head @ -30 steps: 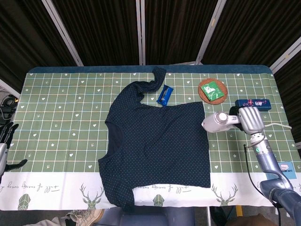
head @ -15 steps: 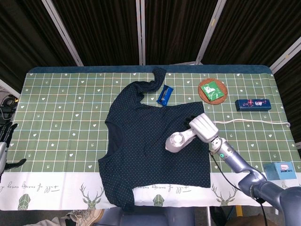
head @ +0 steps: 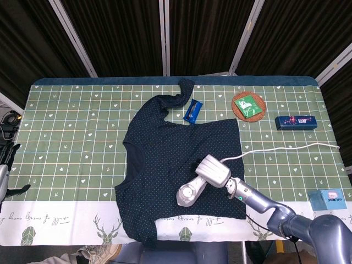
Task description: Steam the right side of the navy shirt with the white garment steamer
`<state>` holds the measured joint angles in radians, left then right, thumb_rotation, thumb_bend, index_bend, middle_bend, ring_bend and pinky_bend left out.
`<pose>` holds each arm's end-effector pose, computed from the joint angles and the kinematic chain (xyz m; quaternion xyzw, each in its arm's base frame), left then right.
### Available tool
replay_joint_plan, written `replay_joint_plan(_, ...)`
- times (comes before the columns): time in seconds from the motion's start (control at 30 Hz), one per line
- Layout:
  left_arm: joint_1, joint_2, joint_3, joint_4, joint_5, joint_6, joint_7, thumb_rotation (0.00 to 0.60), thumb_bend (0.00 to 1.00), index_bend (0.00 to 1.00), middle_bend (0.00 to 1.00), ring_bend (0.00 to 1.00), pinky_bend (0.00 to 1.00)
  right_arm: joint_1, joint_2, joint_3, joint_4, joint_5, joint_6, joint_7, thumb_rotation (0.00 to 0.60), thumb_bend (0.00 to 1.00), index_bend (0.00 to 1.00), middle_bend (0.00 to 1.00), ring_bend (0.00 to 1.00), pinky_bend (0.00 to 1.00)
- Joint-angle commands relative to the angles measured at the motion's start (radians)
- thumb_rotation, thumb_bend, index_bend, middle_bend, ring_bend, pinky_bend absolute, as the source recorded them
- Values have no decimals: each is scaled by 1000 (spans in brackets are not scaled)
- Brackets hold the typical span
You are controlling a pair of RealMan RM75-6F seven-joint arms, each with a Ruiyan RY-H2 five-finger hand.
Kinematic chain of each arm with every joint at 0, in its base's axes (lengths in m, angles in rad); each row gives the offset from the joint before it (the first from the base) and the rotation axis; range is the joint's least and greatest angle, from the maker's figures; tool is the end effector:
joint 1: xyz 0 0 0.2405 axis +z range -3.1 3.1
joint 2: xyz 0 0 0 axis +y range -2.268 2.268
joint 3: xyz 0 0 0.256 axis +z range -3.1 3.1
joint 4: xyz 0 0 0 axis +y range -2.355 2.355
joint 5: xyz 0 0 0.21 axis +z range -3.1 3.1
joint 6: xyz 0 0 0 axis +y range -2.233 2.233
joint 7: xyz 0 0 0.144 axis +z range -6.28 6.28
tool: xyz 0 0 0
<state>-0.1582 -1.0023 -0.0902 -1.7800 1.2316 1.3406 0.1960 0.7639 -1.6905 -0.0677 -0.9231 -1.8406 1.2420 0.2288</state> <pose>-0.3094 0.2052 0.1783 -0.5818 -0.4196 -0.2954 0.6311 -0.1734 -0.3264 -0.0382 0.8384 -0.1742 0.4453 0.2617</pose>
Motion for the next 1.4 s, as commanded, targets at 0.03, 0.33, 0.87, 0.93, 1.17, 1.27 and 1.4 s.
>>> replay_joint_plan(0.03, 0, -1, 0, 0, -1, 0, 1, 600, 0, 0, 0, 0, 0, -1, -20, -15, 21, -9, 2, 3, 600, 1000, 812, 663, 623, 850)
replay_joint_plan(0.33, -3, -5, 2, 1, -5, -2, 9, 600, 0, 0, 0, 0, 0, -18, -66, -38, 130, 1, 8, 54, 600, 1000, 812, 663, 624, 850)
replay_joint_plan(0.87, -5, -10, 6, 1, -2, 1, 19, 600, 0, 0, 0, 0, 0, -100, -119, -81, 406, 33, 51, 216, 600, 1000, 811, 662, 624, 850)
replay_joint_plan(0.93, -5, -11, 7, 1, -1, 1, 21, 600, 0, 0, 0, 0, 0, -110, -123, -86, 439, 35, 56, 235, 600, 1000, 811, 662, 624, 849)
replay_joint_plan(1.17, -6, -14, 9, -2, 2, 1, 27, 600, 0, 0, 0, 0, 0, -136, -137, -83, 544, 50, 85, 276, 600, 1000, 812, 662, 624, 849)
replay_joint_plan(1.27, -6, -14, 9, -3, 2, 2, 28, 600, 0, 0, 0, 0, 0, -142, -141, -82, 582, 56, 86, 295, 600, 1000, 811, 662, 624, 849)
replay_joint_plan(1.4, -6, -13, 8, -2, 2, 4, 26, 600, 0, 0, 0, 0, 0, -149, -148, -81, 618, 64, 85, 326, 600, 1000, 811, 662, 624, 850)
